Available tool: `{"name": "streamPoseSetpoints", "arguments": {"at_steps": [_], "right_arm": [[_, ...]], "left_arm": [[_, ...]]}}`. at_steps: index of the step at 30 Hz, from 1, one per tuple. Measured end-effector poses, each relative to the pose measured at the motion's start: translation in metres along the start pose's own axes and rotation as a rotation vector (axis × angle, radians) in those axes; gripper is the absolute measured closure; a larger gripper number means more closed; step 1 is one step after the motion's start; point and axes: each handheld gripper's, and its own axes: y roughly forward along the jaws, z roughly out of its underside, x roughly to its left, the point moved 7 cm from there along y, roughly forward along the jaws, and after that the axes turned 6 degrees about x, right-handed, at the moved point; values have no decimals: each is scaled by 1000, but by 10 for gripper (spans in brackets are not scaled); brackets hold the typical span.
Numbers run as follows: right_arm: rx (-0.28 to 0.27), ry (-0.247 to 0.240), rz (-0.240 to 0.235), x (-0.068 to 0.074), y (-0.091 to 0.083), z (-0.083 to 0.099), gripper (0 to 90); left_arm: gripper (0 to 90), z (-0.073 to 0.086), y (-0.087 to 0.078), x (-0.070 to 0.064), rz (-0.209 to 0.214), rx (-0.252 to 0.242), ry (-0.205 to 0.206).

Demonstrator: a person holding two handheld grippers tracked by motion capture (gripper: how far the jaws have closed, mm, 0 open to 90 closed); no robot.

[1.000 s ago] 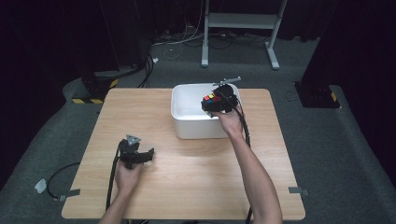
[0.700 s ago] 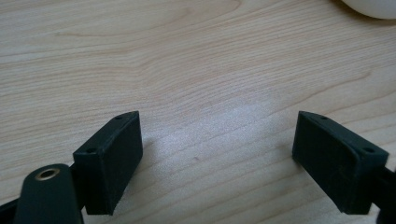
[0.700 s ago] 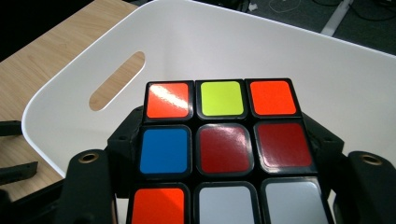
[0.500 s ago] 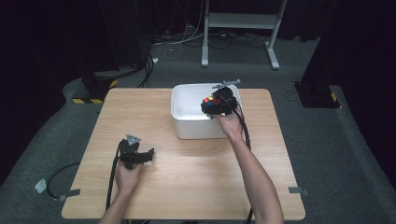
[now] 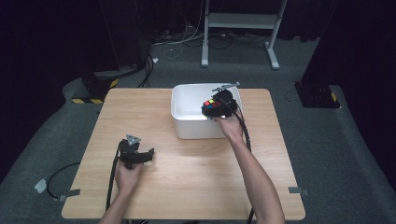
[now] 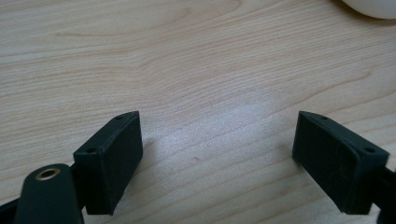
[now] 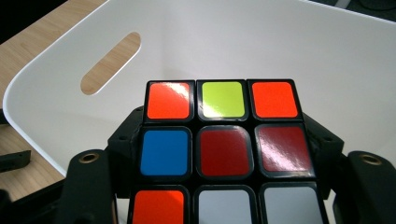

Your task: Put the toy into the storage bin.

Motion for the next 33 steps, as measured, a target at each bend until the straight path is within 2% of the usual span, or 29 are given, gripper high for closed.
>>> {"name": "streamPoseSetpoints", "arguments": {"at_steps": [10, 17, 21, 33], "right_arm": [[20, 13, -16, 2, 5, 3, 321], [30, 49, -34, -1, 7, 9, 310], [4, 60, -56, -2, 5, 9, 317], [-56, 48, -62, -2, -9, 11, 318]], "left_arm": [[163, 0, 0, 0, -1, 0, -1], [163, 0, 0, 0, -1, 0, -1], [163, 0, 0, 0, -1, 0, -1], [163, 0, 0, 0, -2, 0, 0]]}}
